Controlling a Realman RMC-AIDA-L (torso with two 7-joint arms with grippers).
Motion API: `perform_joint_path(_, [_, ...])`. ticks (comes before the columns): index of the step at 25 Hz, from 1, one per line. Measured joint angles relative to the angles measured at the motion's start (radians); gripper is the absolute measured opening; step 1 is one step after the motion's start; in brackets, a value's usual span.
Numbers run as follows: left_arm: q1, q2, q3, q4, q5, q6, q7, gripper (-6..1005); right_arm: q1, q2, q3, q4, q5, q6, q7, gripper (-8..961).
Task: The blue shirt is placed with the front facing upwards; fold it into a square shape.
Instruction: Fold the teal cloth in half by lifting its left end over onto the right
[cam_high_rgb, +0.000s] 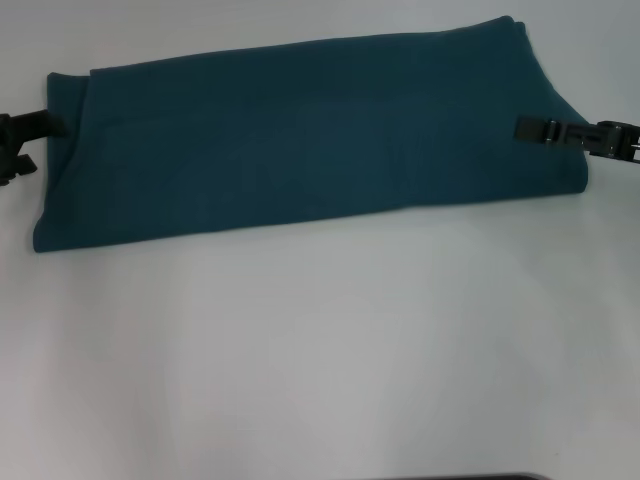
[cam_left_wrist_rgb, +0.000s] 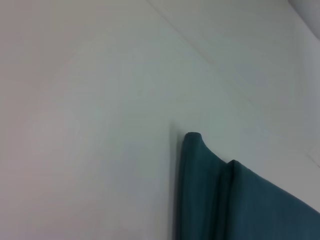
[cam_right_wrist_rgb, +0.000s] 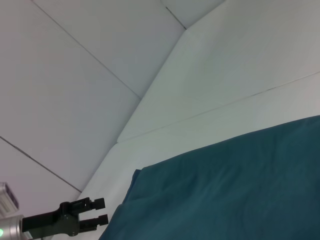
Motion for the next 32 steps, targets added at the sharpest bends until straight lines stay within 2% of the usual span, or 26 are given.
perform_joint_path(17, [-0.012, -0.013, 0.007, 0.003, 0.027, 0.049, -0.014, 789, 0.0, -0.003, 0.005, 0.001, 0.0, 0.0, -0.002, 868])
perform_joint_path(20, [-0.052, -0.01, 0.009, 0.009, 0.081, 0.11, -0.038, 786, 0.0, -0.003, 0.005, 0.002, 0.0, -0.002, -0.003, 868])
perform_joint_path(22, [-0.09, 0.003, 0.009, 0.024, 0.114, 0.154, -0.045, 784, 0.0, -0.004, 0.005, 0.002, 0.0, -0.003, -0.004, 868])
perform_joint_path(26, [-0.131, 0.013, 0.013, 0.025, 0.13, 0.187, -0.05, 779, 0.0, -0.005, 0.006, 0.002, 0.0, -0.004, -0.005, 868])
perform_joint_path(32, [-0.176, 0.02, 0.079, 0.012, 0.21, 0.202, -0.106, 773, -0.007, -0.005, 0.007, 0.002, 0.0, -0.007, -0.005, 868])
